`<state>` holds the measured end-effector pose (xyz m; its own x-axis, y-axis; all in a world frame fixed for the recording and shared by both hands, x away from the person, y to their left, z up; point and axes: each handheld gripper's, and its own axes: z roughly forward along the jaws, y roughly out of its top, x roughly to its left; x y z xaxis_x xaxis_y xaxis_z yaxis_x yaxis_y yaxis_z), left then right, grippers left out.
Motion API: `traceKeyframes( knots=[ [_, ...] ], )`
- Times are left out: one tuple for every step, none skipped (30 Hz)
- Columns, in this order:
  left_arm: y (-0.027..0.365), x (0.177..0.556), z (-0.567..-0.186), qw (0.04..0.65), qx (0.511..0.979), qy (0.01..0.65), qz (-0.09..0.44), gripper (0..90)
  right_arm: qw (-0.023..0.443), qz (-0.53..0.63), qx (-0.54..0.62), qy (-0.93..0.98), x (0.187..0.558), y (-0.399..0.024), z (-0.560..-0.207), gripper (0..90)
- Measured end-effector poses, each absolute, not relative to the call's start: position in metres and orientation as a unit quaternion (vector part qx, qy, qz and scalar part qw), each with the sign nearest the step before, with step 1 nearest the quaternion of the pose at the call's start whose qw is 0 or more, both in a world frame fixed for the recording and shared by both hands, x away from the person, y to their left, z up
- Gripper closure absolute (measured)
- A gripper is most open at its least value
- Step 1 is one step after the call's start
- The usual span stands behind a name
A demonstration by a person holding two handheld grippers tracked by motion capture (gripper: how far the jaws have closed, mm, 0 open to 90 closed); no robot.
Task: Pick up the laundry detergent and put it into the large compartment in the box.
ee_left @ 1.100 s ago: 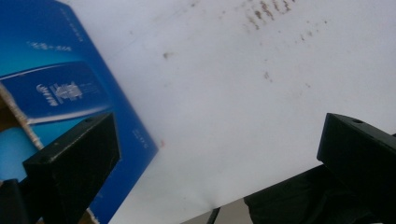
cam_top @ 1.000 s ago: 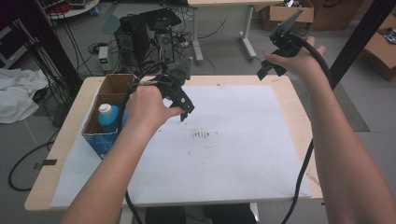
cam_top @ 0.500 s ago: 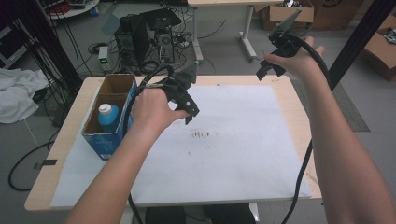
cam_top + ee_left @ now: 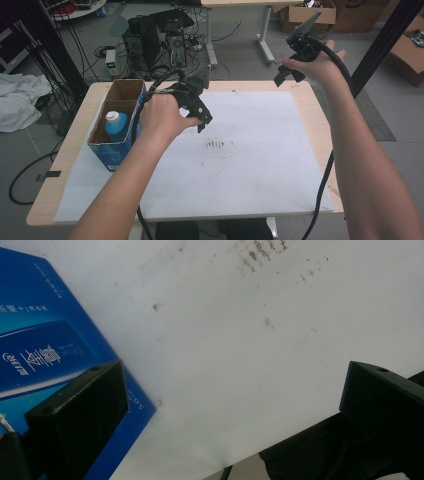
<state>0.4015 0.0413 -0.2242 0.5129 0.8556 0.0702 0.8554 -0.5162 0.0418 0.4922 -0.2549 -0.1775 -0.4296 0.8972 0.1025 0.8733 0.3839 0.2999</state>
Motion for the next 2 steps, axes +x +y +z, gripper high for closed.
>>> traceKeyframes(
  knots=[
    [0.0413, 0.4015, -0.2244, 0.002, 0.870, 0.491, 0.041, 0.1, 0.039, 0.156, 0.531, 0.832, 0.4921, -0.2549, -0.1778, 16.3],
    [0.0412, 0.4016, -0.2245, 0.001, 0.870, 0.491, 0.039, 0.1, 0.038, 0.155, 0.532, 0.832, 0.4921, -0.2548, -0.1780, 16.3]
  ],
)
